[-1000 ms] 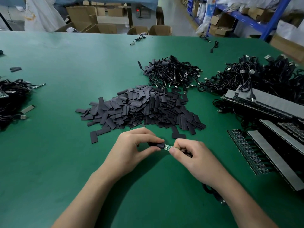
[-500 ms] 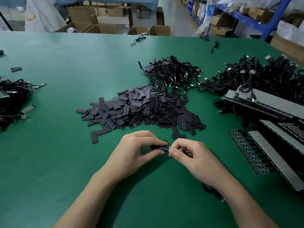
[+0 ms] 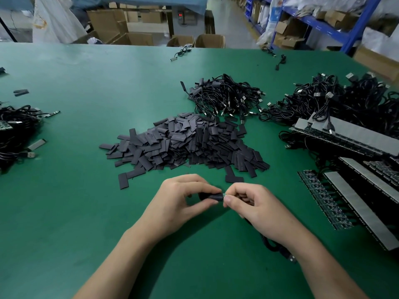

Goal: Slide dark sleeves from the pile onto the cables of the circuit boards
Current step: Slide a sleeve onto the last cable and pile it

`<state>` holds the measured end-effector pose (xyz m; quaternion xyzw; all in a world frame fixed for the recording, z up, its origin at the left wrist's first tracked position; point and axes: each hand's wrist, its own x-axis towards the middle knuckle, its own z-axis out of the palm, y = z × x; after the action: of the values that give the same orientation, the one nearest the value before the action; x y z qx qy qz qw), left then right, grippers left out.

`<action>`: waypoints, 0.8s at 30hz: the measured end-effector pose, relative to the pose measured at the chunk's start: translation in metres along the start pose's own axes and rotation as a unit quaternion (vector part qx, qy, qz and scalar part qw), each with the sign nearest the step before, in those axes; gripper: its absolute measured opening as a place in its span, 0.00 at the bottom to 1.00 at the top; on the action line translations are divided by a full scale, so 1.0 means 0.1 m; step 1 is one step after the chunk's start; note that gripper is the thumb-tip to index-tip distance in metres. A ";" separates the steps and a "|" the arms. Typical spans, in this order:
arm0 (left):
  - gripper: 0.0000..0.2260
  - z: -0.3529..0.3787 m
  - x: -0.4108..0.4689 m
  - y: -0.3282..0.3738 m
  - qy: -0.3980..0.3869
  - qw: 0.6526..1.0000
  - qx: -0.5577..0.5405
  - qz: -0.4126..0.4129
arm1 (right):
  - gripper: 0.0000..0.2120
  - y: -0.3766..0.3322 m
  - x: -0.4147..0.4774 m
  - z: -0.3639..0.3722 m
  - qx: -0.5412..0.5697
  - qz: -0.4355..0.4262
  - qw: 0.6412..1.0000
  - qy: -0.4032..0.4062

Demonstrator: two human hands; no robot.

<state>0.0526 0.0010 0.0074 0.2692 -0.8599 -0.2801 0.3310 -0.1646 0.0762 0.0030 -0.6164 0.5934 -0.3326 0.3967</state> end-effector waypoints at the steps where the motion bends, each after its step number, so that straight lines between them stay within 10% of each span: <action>1: 0.07 0.00 0.00 0.00 0.002 1.000 0.003 0.003 | 0.11 0.00 0.00 0.00 0.003 0.001 1.000 -0.002; 24: 0.06 0.02 0.00 -0.01 0.010 0.999 -0.035 0.000 | 0.14 0.04 0.01 -0.01 0.082 -0.014 0.996 -0.020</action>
<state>0.0514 0.0012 0.0053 0.2602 -0.8460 -0.3076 0.3493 -0.1671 0.0748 0.0002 -0.5963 0.5474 -0.3731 0.4535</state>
